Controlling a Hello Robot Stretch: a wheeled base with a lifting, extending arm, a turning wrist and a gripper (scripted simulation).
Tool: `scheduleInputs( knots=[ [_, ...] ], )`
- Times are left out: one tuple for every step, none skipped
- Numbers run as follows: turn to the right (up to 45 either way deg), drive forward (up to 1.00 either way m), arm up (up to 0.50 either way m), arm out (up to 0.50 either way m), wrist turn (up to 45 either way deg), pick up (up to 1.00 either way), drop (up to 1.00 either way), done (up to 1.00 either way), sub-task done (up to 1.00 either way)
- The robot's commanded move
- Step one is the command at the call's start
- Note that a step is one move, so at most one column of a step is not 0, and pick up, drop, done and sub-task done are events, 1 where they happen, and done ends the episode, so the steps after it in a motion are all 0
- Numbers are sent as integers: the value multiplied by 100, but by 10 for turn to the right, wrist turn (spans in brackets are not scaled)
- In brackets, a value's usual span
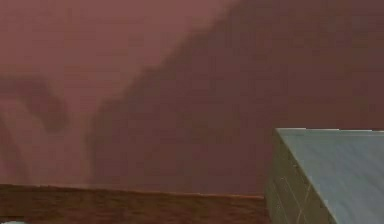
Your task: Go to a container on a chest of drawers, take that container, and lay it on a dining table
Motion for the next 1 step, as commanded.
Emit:
scheduleInputs(
  knots=[
    [-240,0,0,0,0,0,0,0,0]
  ],
)
